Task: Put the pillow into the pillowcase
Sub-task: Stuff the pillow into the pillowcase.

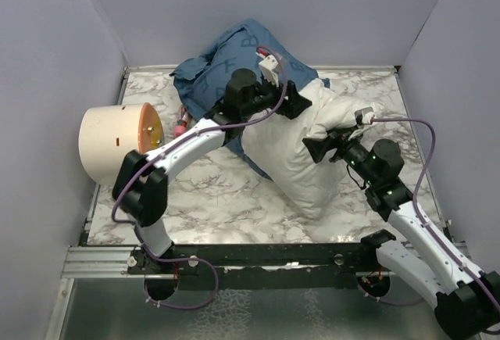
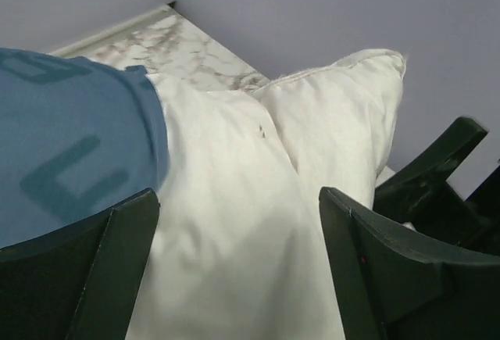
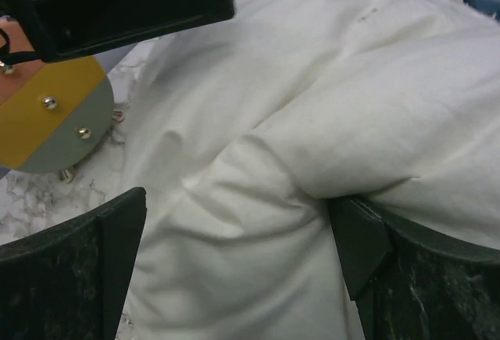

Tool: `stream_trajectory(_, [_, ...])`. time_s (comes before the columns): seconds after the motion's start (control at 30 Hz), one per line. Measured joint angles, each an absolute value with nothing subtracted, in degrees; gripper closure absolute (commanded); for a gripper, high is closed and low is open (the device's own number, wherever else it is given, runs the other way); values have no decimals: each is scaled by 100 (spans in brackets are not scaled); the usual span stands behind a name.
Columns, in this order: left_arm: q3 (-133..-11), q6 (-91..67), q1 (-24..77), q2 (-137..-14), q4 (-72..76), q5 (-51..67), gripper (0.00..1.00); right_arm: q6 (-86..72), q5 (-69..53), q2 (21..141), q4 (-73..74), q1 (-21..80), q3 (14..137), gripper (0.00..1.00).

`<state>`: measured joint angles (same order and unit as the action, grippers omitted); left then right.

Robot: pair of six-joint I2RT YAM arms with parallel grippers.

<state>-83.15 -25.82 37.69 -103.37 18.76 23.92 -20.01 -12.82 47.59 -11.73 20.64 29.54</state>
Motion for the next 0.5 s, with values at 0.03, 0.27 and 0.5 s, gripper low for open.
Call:
stream_trajectory(0.03, [-8173,-2294,3795,-9988,1651,2176,4,-1905,-1343,4565,-1039,2078,3030,0])
stream_trajectory(0.27, [-6672,-1448,3441,-7540,972,1662,9,-1288,-2005,4370,-379,2106,3933,0])
stream_trajectory(0.5, [-4209,-1999,3312,-6099,838,1479,23,-956,-2753,4386,-113,2106,4069,0])
